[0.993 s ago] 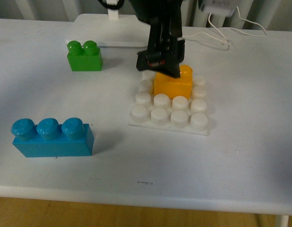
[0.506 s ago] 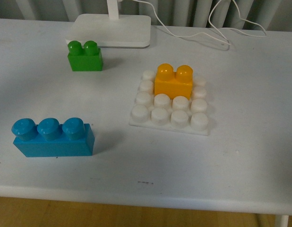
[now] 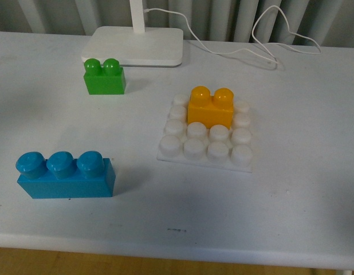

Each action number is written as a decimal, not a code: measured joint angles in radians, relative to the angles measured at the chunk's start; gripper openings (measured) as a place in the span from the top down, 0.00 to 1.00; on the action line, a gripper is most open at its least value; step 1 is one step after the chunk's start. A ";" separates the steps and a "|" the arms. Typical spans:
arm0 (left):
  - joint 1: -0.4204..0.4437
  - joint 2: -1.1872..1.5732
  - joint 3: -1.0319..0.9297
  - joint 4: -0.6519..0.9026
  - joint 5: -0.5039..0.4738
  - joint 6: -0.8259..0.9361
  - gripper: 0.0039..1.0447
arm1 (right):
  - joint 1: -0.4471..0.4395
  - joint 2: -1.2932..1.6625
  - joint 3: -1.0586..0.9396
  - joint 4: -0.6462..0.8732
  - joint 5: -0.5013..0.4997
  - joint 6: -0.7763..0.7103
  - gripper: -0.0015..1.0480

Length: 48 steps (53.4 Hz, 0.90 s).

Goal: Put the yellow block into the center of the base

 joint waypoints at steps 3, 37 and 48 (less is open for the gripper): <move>0.026 -0.027 -0.051 0.003 -0.004 -0.098 0.06 | 0.000 0.000 0.000 0.000 0.000 0.000 0.09; 0.122 -0.270 -0.318 0.001 0.140 -0.747 0.91 | 0.000 0.000 0.000 0.000 0.000 0.000 0.09; 0.122 -0.375 -0.385 -0.039 0.140 -0.758 0.96 | 0.000 0.000 0.000 0.000 0.000 0.000 0.09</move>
